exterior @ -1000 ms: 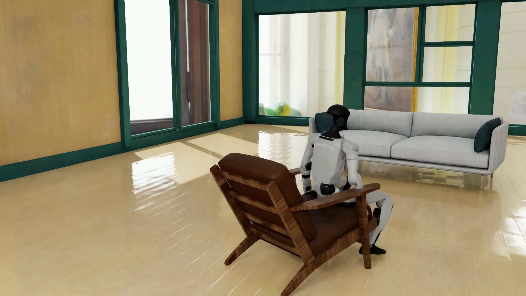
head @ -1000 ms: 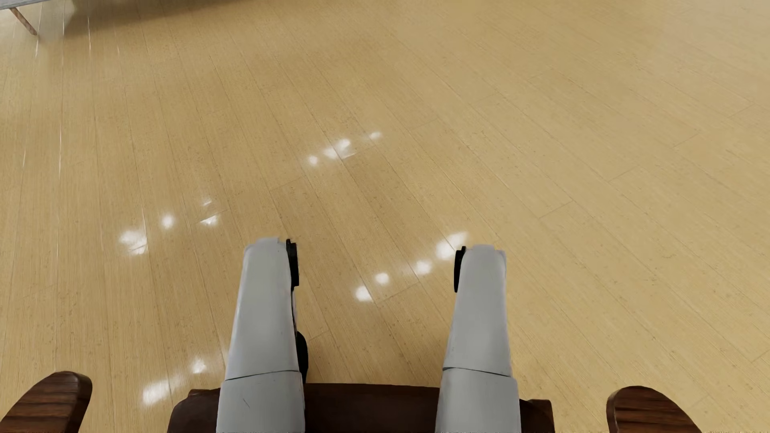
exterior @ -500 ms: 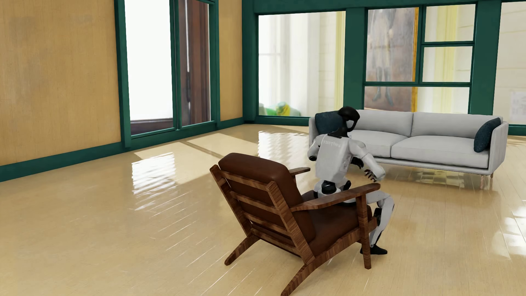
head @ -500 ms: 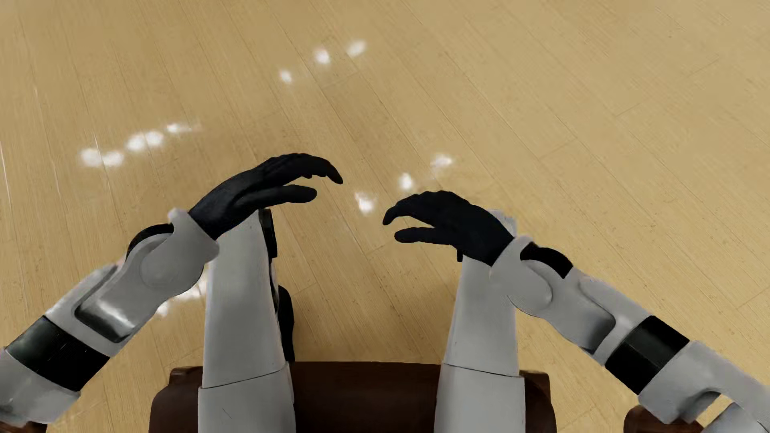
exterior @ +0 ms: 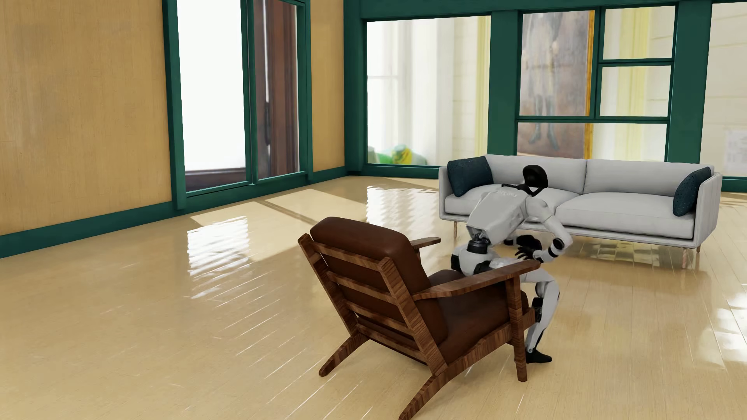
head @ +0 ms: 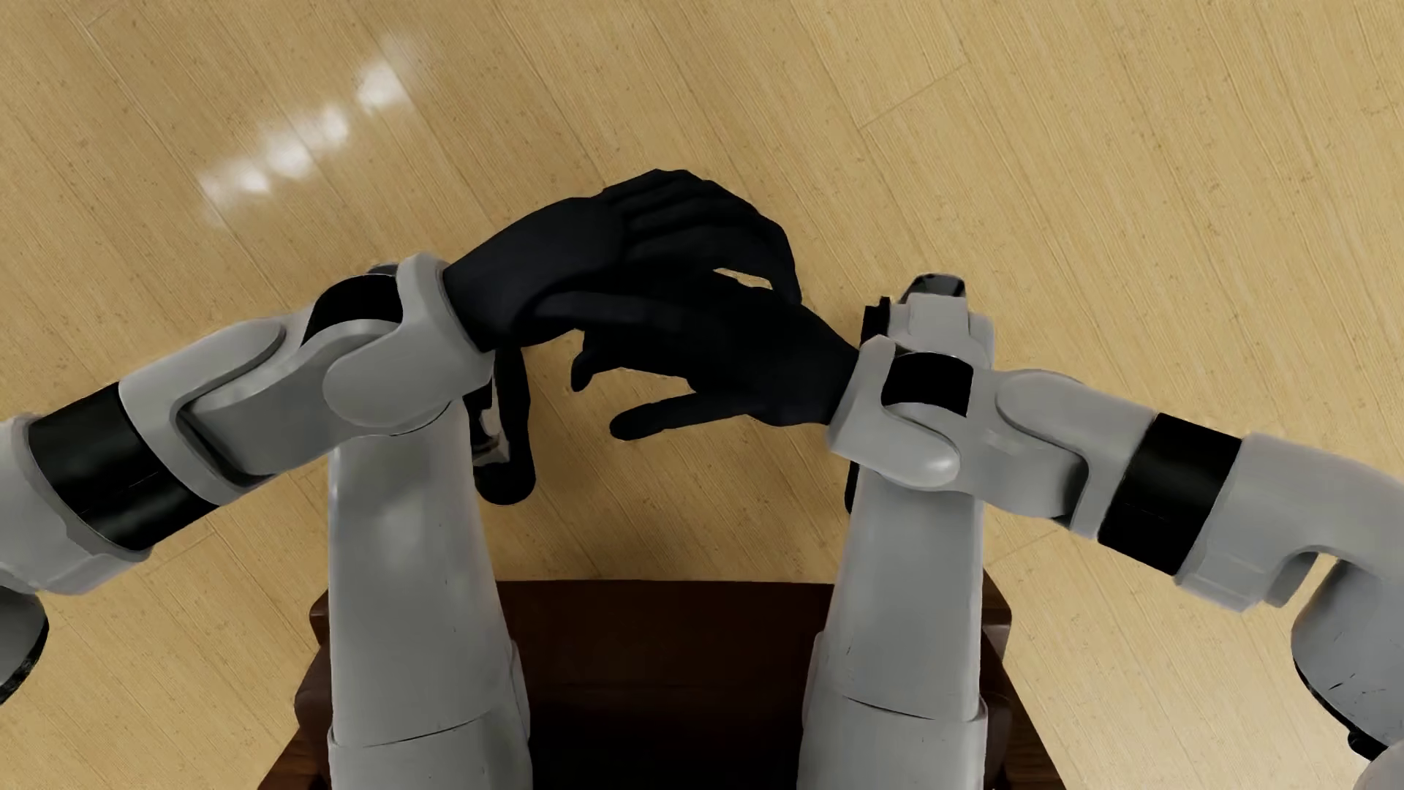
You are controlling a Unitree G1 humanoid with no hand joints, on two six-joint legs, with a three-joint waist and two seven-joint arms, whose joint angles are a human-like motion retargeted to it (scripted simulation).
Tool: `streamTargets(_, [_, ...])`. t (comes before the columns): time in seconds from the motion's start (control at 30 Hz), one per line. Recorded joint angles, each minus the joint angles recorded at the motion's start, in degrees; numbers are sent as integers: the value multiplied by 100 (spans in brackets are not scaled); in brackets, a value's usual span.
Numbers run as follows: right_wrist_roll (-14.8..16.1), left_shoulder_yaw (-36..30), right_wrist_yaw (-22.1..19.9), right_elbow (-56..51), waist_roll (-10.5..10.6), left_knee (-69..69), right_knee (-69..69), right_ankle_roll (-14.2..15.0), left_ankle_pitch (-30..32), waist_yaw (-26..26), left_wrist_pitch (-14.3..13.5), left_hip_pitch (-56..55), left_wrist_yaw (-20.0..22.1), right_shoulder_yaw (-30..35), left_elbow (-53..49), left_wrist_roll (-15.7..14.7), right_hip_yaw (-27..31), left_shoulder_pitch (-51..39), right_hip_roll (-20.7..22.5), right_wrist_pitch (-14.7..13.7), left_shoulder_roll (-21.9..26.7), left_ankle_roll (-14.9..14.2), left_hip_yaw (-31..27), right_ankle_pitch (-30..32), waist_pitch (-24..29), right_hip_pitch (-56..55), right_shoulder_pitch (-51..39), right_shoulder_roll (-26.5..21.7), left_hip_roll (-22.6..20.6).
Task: Stand up from the dark chair
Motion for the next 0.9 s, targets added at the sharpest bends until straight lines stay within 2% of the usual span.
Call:
streamTargets(0.07, [-204,292,461,759,1,-863,-855,-110,87,-2,107,630,-421,-360,813,366,-173,382,10,-2,-520,121,154,151,-166,549,401,504,-54])
streamTargets(0.17, [-620,699,1652,2391,55,-2481,-2429,-316,386,0,301,1898,-1348,-1130,2515,1134,-446,981,60,-22,-1621,333,392,479,-515,1748,1093,1663,-159])
streamTargets(0.23, [-941,906,2299,3609,89,-3656,-3549,-448,678,3,363,2849,-1670,-1576,3872,1687,-664,1425,81,-40,-2441,444,573,761,-867,2648,1607,2494,-224])
streamTargets(0.27, [-1035,1074,2608,4143,104,-4265,-4123,-484,844,3,418,3338,-1815,-1848,4556,1841,-771,1645,98,-40,-2813,500,651,917,-1074,3107,1853,2862,-262])
streamTargets(0.3, [-970,1256,2860,4606,129,-4876,-4711,-529,1026,-2,589,3826,-1921,-2156,5184,1890,-878,1893,115,103,-3131,581,724,1070,-1305,3580,2117,3171,-318])
streamTargets(0.37, [-624,1631,2751,5339,201,-6133,-5887,-664,1387,-32,1147,4858,-1766,-2592,6118,1664,-1094,2465,193,761,-3580,738,856,1401,-1782,4556,2684,3595,-441])
streamTargets(0.4, [-441,1880,2764,5545,212,-6777,-6464,-737,1554,-46,1402,5390,-1767,-2797,6412,1470,-1184,2794,257,999,-3684,808,912,1557,-2064,5031,3016,3686,-491])
streamTargets(0.43, [-280,2097,2929,5648,239,-7434,-7057,-804,1728,-58,1538,5966,-1844,-3037,6614,1291,-1320,3144,321,1081,-3732,875,975,1702,-2338,5566,3375,3677,-555])
streamTargets(0.5, [-122,2463,3222,5531,271,-8505,-8064,-856,1973,-55,1575,6931,-1963,-3487,6790,1070,-1538,3879,416,1026,-3675,926,1096,1911,-2953,6472,4126,3488,-625])
streamTargets(0.6, [-70,3012,3273,5320,292,-9736,-9356,-866,2119,-80,1469,8122,-1848,-4145,6910,939,-1845,4889,508,828,-3515,994,1294,2108,-3844,7667,5180,3147,-726])
streamTargets(0.67, [40,3466,3172,5543,333,-10109,-9534,-768,2040,-126,1451,8765,-1813,-4667,7029,761,-2078,5365,479,809,-3460,903,1429,1932,-4108,8212,5630,3073,-729])
streamTargets(0.77, [366,3863,2511,6386,378,-10239,-9515,-788,1861,-174,1578,9300,-1579,-5090,7532,597,-2145,5742,463,1194,-3562,861,1512,1707,-4515,8658,5983,3191,-735])
streamTargets(0.83, [442,3949,2370,6832,380,-10239,-9523,-781,1806,-192,1641,9474,-1544,-5234,7777,579,-2196,5819,463,1364,-3628,833,1554,1651,-4661,8844,6030,3266,-722])
streamTargets(0.9, [329,3977,2498,6878,392,-10213,-9539,-788,1752,-201,1635,9581,-1623,-5243,7786,602,-2203,5870,480,1324,-3669,828,1579,1617,-4728,8971,6111,3230,-704])
